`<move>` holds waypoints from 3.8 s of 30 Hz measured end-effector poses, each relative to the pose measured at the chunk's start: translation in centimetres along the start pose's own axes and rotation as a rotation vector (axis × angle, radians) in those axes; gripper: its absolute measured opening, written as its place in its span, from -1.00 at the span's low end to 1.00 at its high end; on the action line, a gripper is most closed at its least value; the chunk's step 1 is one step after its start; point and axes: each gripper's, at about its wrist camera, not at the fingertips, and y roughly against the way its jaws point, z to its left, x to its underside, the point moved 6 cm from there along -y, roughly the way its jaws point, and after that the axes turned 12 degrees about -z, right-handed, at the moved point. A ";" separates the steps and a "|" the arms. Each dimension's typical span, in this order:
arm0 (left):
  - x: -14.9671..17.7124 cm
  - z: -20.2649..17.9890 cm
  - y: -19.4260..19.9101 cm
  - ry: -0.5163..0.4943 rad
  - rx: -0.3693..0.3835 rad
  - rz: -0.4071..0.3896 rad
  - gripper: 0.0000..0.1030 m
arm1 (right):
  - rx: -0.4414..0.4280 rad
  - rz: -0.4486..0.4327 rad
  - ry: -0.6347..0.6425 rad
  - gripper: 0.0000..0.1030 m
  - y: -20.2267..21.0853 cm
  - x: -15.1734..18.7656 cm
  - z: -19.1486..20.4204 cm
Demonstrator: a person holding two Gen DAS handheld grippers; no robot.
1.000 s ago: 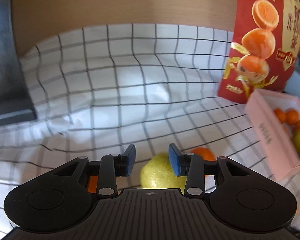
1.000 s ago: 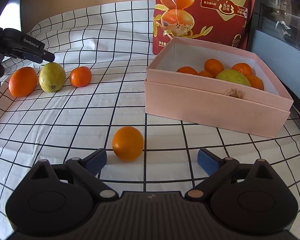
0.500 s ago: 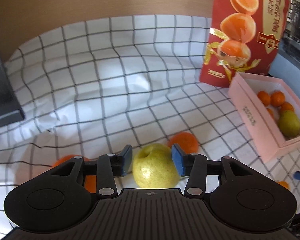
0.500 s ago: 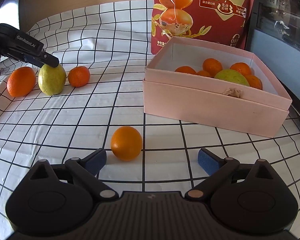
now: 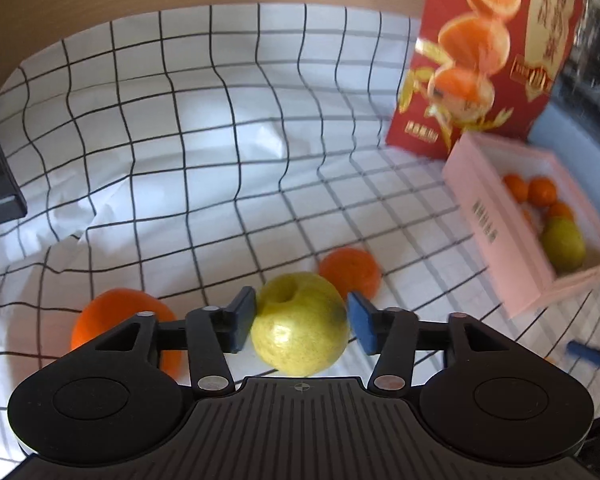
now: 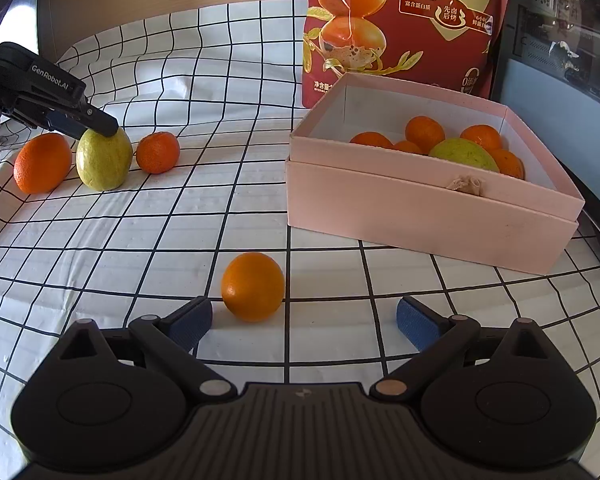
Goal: Organize fruits
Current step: 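Lift the green pear with the left tool while the right tool grasps the tangerine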
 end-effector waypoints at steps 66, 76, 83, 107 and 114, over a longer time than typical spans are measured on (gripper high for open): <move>8.9 -9.9 5.2 0.140 0.185 0.056 0.28 | -0.048 0.049 0.062 0.88 3.6 -0.8 1.1; 9.5 -8.6 5.8 0.136 0.092 0.052 0.28 | -0.050 0.054 0.080 0.88 4.0 -0.2 1.5; 9.9 -8.5 6.2 0.140 0.093 0.038 0.28 | -0.032 0.036 0.101 0.88 3.2 -1.0 1.1; 10.4 -8.3 6.1 0.200 0.119 0.039 0.26 | -0.062 0.107 0.069 -0.37 0.9 -1.8 -0.4; 10.3 -8.3 6.1 0.200 0.116 0.028 0.26 | -0.025 0.115 0.044 -0.38 1.7 -1.5 -2.2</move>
